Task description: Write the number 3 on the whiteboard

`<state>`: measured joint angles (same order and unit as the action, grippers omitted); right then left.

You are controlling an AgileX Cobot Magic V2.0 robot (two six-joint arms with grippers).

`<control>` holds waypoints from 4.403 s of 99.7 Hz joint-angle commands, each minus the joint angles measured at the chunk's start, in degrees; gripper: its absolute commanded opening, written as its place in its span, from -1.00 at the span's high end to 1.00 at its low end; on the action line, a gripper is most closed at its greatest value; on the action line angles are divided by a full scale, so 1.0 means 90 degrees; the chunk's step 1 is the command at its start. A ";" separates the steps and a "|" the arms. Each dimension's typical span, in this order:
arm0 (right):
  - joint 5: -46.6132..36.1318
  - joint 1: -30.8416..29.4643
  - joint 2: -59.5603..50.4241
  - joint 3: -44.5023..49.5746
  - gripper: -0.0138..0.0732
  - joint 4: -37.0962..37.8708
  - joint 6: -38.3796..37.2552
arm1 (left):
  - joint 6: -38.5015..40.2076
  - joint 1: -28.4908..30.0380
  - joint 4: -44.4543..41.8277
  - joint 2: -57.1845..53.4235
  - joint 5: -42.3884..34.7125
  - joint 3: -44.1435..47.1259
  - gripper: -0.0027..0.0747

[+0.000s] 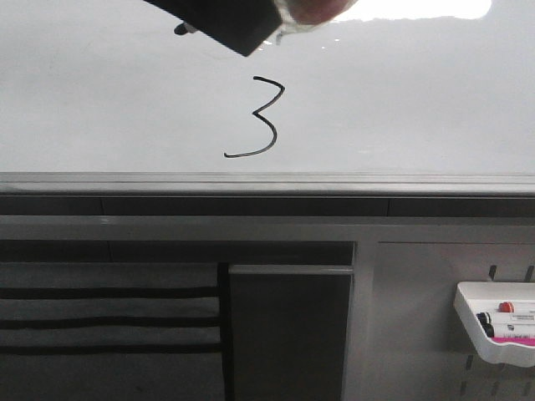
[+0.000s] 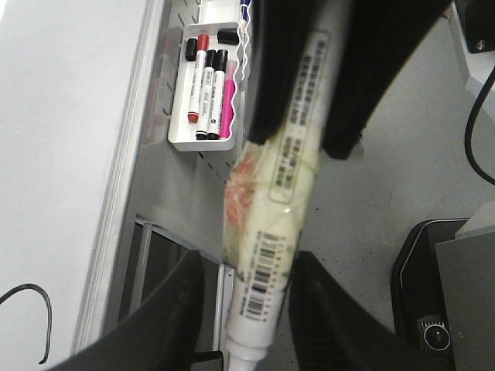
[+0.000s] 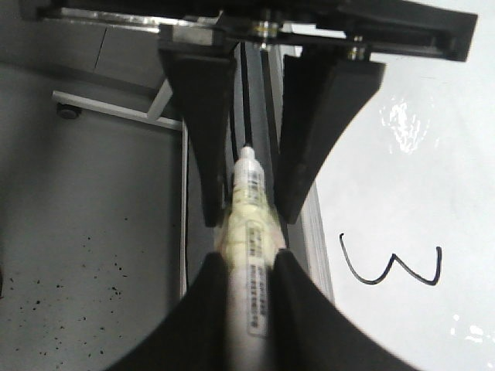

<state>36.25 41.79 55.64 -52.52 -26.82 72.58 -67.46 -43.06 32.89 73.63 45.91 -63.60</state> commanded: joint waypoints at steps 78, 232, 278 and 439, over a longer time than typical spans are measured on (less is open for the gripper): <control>-0.0407 -0.0763 -0.0781 -0.0162 -0.18 -0.0181 -0.1146 | 0.1042 0.0916 -0.0067 -0.0232 -0.0249 -0.0223 0.98; -0.0099 -0.1943 -0.1523 0.0288 -0.18 -0.0298 -0.2771 | 0.2636 0.3336 0.1102 0.0439 -0.4800 0.2048 -0.27; 0.0414 -0.3397 -0.1523 0.0278 -0.16 0.1946 -0.7272 | 0.4196 0.3336 -0.1618 -0.1962 -0.1764 0.2048 -0.26; -0.0818 -0.4075 -0.3751 0.2714 0.84 0.2040 -0.7066 | 0.7704 0.3755 -0.3919 -0.6402 -0.4802 0.5185 0.98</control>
<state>32.80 5.38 21.56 -26.69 -8.41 8.42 1.52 -11.00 -2.04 19.68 7.59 -18.82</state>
